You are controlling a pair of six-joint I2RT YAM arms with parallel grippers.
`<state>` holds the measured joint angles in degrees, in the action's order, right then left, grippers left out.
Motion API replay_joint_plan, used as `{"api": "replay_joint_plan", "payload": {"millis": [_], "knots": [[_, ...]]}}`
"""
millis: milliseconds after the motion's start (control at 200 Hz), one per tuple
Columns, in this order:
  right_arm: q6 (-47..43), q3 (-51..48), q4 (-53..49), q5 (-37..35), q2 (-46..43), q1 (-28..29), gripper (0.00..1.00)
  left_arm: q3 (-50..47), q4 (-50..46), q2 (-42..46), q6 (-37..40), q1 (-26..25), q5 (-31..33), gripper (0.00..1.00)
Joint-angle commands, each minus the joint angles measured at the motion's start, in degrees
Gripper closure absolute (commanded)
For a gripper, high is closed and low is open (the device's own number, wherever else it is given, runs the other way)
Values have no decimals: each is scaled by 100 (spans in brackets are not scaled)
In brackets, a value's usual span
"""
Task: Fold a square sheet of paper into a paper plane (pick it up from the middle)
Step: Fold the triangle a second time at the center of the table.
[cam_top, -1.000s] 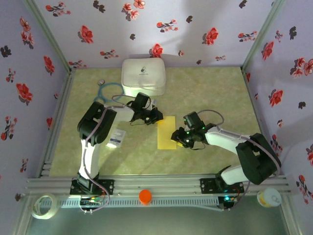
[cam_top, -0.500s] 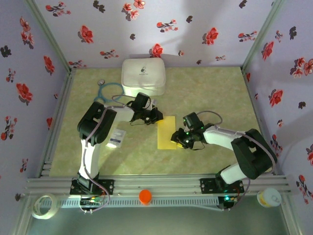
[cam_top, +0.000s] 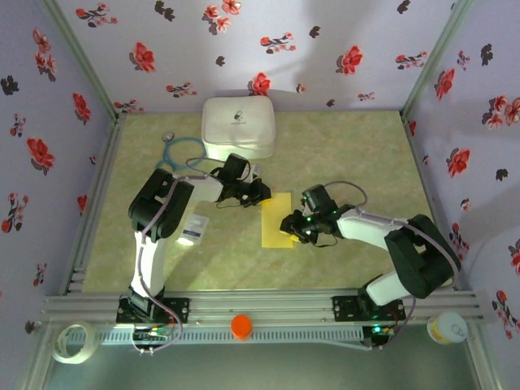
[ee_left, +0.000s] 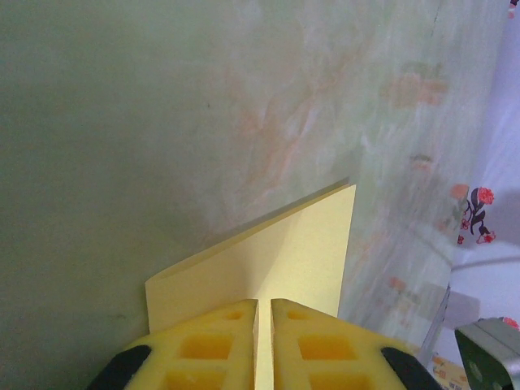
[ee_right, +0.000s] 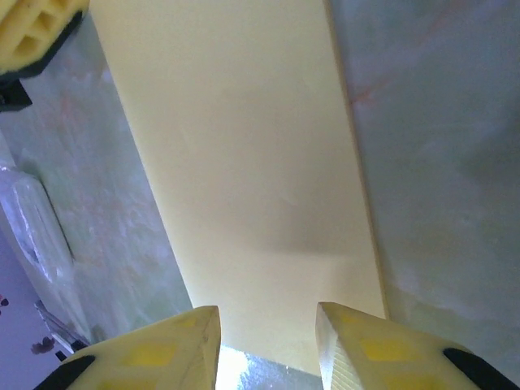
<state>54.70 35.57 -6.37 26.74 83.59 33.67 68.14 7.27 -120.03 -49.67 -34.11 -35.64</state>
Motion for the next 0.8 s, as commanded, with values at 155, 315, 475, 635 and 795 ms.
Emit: {"api": "replay_joint_plan", "payload": {"millis": [155,315,475,635,795], "knots": [[482,-481,-88,-151,-553,327,62,-108,-489,-233,-68,-69,118,87],[951,-619,429,18,-624,640,61,-108,-489,-232,-64,-70,118,87],[1444,-734,1186,-25,-347,911,60,-138,-463,-232,-85,-77,118,87],[1845,-845,1878,-147,-4,1079,60,-161,-470,-205,-66,-71,118,87],[1957,-962,2029,-329,84,1096,59,-169,-447,-196,-73,-76,118,87]]}}
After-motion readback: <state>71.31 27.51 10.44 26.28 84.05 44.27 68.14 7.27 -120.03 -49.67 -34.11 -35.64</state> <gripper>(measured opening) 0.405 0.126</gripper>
